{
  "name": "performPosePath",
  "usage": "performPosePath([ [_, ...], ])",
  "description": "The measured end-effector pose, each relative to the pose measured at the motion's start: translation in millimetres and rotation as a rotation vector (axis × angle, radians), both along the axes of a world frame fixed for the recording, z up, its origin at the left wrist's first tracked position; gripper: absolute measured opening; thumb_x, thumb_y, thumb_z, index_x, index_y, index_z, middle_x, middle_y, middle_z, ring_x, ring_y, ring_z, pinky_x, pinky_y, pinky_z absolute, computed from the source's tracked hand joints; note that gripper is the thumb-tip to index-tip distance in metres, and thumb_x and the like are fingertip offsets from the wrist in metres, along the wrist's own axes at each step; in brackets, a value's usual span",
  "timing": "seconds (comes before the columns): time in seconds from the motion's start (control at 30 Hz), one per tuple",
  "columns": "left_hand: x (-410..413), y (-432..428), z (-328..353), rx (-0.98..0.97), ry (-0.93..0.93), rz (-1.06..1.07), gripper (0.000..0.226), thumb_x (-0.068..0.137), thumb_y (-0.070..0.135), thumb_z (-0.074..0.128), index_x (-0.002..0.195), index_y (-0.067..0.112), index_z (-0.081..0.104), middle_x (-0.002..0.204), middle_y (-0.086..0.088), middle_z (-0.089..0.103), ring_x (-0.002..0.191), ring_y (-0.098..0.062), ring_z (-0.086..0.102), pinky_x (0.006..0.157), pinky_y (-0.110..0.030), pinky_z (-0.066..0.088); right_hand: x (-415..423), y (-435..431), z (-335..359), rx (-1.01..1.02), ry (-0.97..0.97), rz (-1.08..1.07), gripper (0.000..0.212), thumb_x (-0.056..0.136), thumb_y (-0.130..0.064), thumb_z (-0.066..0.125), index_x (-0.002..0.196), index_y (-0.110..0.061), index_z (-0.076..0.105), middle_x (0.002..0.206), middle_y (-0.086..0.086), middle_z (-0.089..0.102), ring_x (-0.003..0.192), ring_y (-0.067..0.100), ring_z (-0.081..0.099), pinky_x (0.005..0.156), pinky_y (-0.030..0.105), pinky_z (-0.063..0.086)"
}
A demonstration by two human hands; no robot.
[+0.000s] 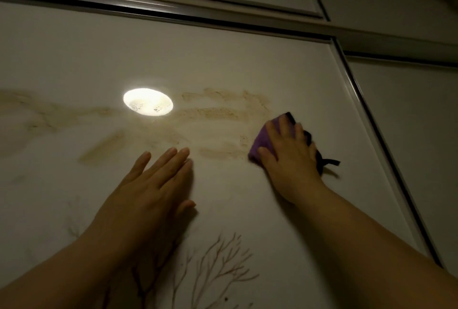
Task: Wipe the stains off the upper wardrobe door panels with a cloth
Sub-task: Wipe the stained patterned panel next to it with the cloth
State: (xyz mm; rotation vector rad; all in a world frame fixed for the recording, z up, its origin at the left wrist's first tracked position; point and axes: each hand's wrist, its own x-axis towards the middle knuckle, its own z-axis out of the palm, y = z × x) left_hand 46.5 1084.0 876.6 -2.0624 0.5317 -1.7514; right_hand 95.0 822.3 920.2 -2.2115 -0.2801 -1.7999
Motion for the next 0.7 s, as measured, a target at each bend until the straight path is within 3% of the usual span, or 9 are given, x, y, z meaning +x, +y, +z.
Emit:
performPosePath([
  [0.1, -5, 11, -2, -0.02, 0.021, -0.008, 0.067, 0.096, 0.052, 0.009, 0.133, 0.009, 0.044, 0.141, -0.01, 0.039, 0.127, -0.024, 0.035, 0.109, -0.034, 0.007, -6, 25, -25, -0.175, -0.016, 0.029, 0.064, 0.088, -0.06, 0.019, 0.144, -0.04, -0.004, 0.155, -0.009, -0.015, 0.141, 0.022, -0.016, 0.112, 0.049, -0.007],
  [0.2, -5, 24, -7, -0.03, 0.013, -0.007, 0.067, 0.096, 0.052, 0.008, 0.131, 0.008, 0.046, 0.138, -0.011, 0.042, 0.124, -0.026, 0.04, 0.106, -0.036, 0.02, -7, 13, -39, -0.256, -0.005, -0.008, 0.067, 0.079, -0.064, 0.006, 0.139, -0.041, -0.012, 0.152, -0.011, -0.017, 0.142, 0.019, -0.014, 0.113, 0.046, -0.002],
  [0.3, -5, 38, -8, -0.037, -0.031, 0.005, 0.064, 0.094, 0.052, 0.017, 0.129, 0.009, 0.049, 0.136, -0.009, 0.045, 0.124, -0.02, 0.037, 0.094, -0.043, 0.035, -4, 5, -20, -0.119, -0.015, -0.036, 0.066, 0.085, -0.06, 0.011, 0.145, -0.035, -0.001, 0.156, -0.004, -0.01, 0.143, 0.024, -0.006, 0.114, 0.048, 0.006],
  [0.37, -6, 43, -8, -0.032, -0.05, 0.013, 0.062, 0.09, 0.052, 0.024, 0.128, 0.01, 0.052, 0.135, -0.007, 0.047, 0.122, -0.02, 0.041, 0.089, -0.044, 0.036, -4, 18, 7, 0.02, -0.005, -0.041, 0.062, 0.093, -0.054, 0.021, 0.147, -0.029, 0.005, 0.157, 0.0, -0.006, 0.142, 0.029, -0.006, 0.114, 0.053, 0.005],
  [0.47, -2, 47, -6, -0.019, -0.063, 0.01, 0.061, 0.088, 0.051, 0.028, 0.127, 0.011, 0.053, 0.135, -0.007, 0.048, 0.119, -0.023, 0.045, 0.089, -0.044, 0.036, -9, 60, 32, 0.072, 0.021, -0.008, 0.074, 0.088, -0.064, 0.026, 0.147, -0.027, 0.001, 0.157, 0.001, -0.011, 0.142, 0.03, -0.012, 0.113, 0.055, -0.002],
  [0.6, 4, 49, -6, -0.008, -0.068, -0.001, 0.062, 0.089, 0.052, 0.027, 0.13, 0.011, 0.049, 0.136, -0.008, 0.046, 0.12, -0.025, 0.045, 0.09, -0.045, 0.036, -17, 108, 6, -0.181, -0.052, 0.077, 0.074, 0.086, -0.068, 0.023, 0.145, -0.035, -0.009, 0.154, -0.007, -0.02, 0.139, 0.022, -0.022, 0.111, 0.051, -0.012],
  [0.7, 5, 50, -6, -0.013, -0.053, -0.01, 0.062, 0.091, 0.053, 0.023, 0.13, 0.012, 0.048, 0.136, -0.008, 0.045, 0.12, -0.025, 0.045, 0.09, -0.044, 0.035, -19, 95, -19, -0.34, -0.051, 0.067, 0.068, 0.086, -0.066, 0.017, 0.143, -0.04, -0.01, 0.153, -0.011, -0.019, 0.139, 0.015, -0.021, 0.112, 0.046, -0.011],
])
